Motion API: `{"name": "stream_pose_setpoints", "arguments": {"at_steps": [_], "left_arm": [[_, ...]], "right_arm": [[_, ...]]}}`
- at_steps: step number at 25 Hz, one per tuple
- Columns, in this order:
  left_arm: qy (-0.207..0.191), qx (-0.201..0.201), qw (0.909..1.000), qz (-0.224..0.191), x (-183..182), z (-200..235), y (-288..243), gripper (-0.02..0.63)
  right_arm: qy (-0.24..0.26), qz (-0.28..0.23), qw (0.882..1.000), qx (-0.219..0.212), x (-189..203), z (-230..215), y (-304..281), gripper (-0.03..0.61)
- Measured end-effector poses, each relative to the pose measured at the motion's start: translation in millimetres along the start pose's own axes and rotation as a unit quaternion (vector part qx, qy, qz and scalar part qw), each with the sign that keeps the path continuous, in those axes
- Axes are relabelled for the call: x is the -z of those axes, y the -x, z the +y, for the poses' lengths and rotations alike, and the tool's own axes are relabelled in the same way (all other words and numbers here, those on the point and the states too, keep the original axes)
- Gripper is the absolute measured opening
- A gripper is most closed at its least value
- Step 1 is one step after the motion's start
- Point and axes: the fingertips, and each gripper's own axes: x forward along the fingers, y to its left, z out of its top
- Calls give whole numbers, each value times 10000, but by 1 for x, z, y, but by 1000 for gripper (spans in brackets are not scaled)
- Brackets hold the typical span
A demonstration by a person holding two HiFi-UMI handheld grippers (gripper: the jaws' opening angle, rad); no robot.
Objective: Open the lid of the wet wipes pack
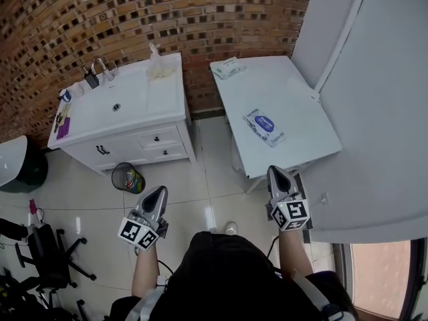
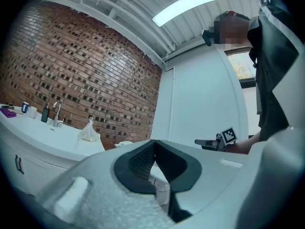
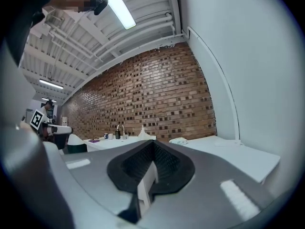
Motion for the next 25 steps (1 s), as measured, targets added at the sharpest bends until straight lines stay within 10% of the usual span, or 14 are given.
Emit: {"name": "stream_pose_setpoints", "arguments": {"at_steps": [25], "left_arm": [[129,1676,9837,637,46,-52,-230,2]], "right_arm": [[-329,124,9930,1124,13,-157,2,6]]}}
